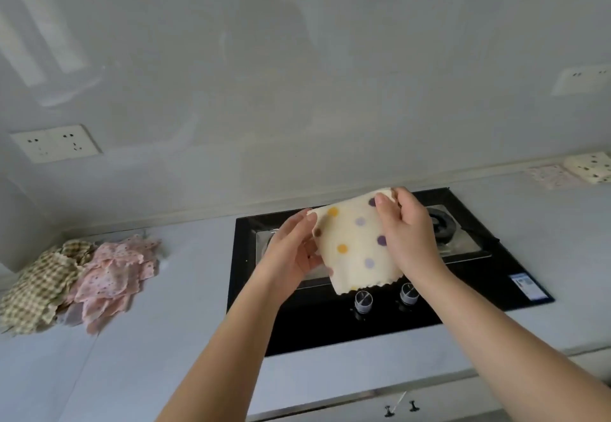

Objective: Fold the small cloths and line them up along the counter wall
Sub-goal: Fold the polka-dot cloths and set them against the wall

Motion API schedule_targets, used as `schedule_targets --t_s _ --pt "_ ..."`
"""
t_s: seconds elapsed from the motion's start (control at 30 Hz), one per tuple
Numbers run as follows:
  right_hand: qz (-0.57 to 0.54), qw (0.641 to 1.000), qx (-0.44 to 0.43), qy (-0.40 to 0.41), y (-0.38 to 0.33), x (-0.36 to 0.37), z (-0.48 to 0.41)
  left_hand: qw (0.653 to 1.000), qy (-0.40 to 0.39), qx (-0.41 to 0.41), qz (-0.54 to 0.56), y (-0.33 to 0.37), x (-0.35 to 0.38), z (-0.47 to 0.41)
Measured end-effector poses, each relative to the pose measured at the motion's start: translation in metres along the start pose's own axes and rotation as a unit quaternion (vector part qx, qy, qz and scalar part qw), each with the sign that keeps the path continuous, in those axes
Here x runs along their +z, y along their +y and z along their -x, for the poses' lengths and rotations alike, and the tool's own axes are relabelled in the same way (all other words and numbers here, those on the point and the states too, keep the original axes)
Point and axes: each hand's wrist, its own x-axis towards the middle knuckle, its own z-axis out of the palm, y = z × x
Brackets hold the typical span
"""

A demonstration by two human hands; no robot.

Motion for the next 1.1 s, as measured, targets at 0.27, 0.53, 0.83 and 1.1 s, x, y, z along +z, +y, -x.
schedule_targets --t_s 0.27,0.53,0.83,1.1 --pt "0.017 0.998 0.003 0.067 0.045 -0.075 -0.03 0.909 0.242 0.182 -0.286 -0.063 0.116 -0.052" --pt "0.027 0.995 0.031 0.093 0.099 -0.157 -0.076 0.992 0.074 -0.041 -0.097 -0.102 0.184 -0.127" --pt "-0.069 0.975 0.204 0.05 0.169 -0.27 -0.17 0.988 -0.007 0.009 -0.151 -0.134 0.288 -0.226" --pt "-0.153 0.945 0.288 0.031 0.222 -0.363 -0.217 0.985 -0.023 -0.095 -0.144 -0.176 0.361 -0.295"
